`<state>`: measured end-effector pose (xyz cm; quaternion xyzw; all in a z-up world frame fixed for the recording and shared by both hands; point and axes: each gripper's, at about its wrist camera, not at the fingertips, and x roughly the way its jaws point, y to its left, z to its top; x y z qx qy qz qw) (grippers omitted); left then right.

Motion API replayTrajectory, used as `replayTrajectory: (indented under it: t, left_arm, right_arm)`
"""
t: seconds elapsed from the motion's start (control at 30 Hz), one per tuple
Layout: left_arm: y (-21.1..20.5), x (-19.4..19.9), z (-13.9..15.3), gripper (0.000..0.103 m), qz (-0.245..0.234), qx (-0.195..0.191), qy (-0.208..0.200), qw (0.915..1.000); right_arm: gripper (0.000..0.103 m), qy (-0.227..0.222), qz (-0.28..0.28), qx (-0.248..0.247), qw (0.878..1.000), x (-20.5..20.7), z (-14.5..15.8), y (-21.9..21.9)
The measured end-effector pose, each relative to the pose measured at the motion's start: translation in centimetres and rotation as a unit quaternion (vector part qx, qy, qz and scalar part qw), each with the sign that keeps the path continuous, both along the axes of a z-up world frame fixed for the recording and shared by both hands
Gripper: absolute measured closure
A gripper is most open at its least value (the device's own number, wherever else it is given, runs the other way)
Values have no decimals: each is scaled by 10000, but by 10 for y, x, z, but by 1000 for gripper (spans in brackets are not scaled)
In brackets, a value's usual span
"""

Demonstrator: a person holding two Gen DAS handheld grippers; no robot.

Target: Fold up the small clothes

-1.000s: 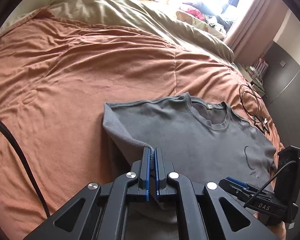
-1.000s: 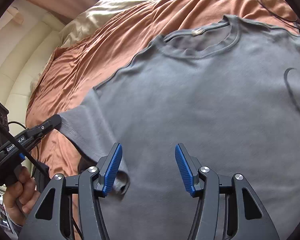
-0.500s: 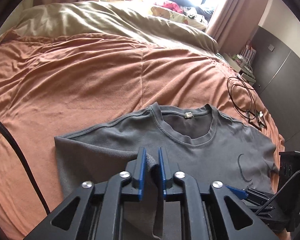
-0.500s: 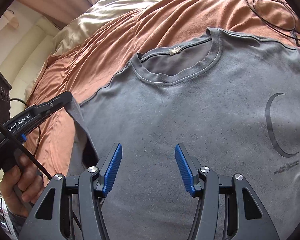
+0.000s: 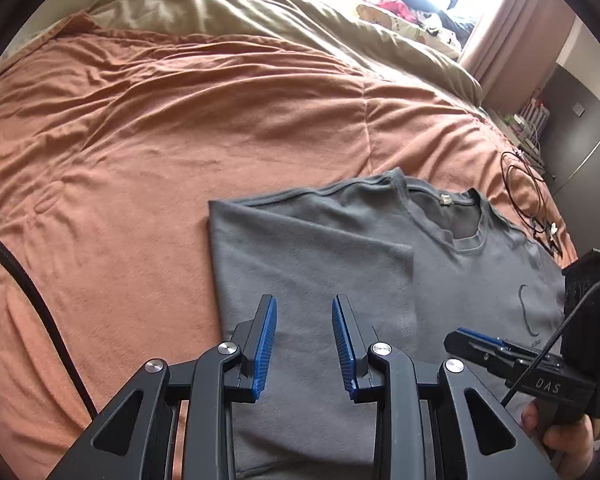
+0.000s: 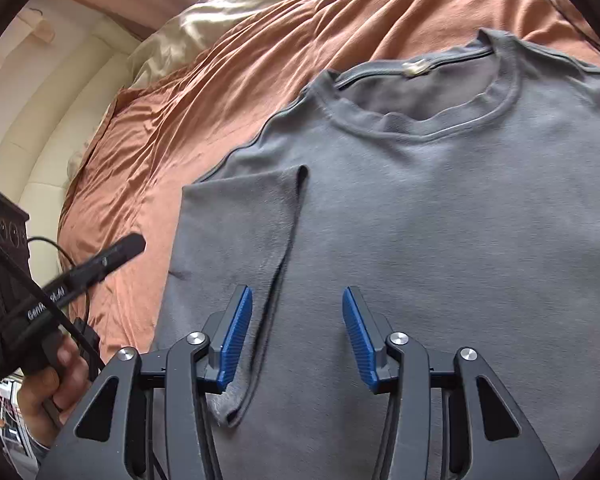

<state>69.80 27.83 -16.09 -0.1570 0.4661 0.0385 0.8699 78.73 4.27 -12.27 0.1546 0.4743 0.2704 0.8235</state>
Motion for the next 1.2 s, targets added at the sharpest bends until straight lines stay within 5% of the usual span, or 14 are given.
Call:
replayTrajectory:
  t: [0.23, 0.43, 0.7, 0.83, 0.93, 1.2]
  left_arm:
    - [10, -30, -27, 72, 37, 3, 328, 9995]
    - [14, -50, -46, 72, 62, -207, 456, 9987]
    - [11, -80, -58, 72, 50, -123, 586, 9982]
    - [8, -92, -53, 72, 37, 20, 652, 9979]
    - [9, -99, -44, 72, 128, -39, 628, 9979]
    - [-19, -113, -3, 67, 33, -61, 336, 9994]
  right_arm:
    - [74, 226, 216, 45, 9995, 18, -17, 28]
    - [101, 315, 5, 7, 9995, 24, -25, 31]
    - [101, 197, -136, -299, 9993, 5, -17, 34]
    - [92, 67, -161, -590, 9981, -12, 0, 22]
    - [46, -208, -247, -574, 9978, -35, 18, -1]
    - [43, -542, -477, -500, 9961, -102, 47, -72]
